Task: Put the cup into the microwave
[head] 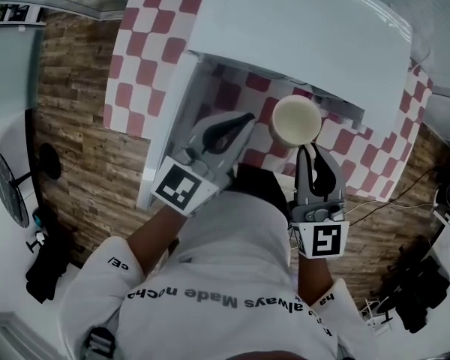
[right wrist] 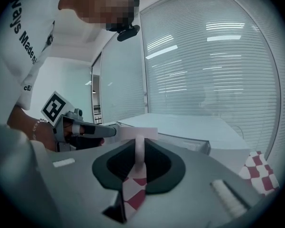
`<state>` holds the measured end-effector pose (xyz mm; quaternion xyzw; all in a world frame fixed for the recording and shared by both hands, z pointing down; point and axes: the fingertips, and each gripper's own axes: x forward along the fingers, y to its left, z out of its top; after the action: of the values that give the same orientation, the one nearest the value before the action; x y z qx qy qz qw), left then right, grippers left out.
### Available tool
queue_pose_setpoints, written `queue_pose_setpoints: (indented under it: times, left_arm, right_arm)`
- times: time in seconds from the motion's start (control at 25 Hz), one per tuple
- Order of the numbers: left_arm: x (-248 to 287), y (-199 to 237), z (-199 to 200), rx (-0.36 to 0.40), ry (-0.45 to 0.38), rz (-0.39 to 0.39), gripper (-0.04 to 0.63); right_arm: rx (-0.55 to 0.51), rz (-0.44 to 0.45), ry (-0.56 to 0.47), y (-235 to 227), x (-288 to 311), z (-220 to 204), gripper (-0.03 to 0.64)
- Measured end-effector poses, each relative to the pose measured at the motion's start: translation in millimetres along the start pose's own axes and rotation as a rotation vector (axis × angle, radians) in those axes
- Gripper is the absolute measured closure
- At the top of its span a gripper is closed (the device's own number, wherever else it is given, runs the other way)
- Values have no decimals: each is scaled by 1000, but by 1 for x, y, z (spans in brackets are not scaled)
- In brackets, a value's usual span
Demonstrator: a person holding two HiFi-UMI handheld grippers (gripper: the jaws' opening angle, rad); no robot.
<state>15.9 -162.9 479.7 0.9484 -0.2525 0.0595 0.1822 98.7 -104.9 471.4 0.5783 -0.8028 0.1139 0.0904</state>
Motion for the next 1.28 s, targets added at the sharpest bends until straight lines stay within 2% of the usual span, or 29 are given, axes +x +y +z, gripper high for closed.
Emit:
queue_pose_setpoints:
  times: [0.52,0.92,1.28]
  left_arm:
    - [20,36,-46,14,-18,69,592]
    - [38,55,-68,39,-22,87,592]
    - [56,72,-77,70,-14,101,592]
  right_arm:
    - [-62,-1,22,-7,42,-58,575]
    - [-83,-16,-22,-22,78,-70,575]
    - [-93,-43,-18,-38,104,-82,575]
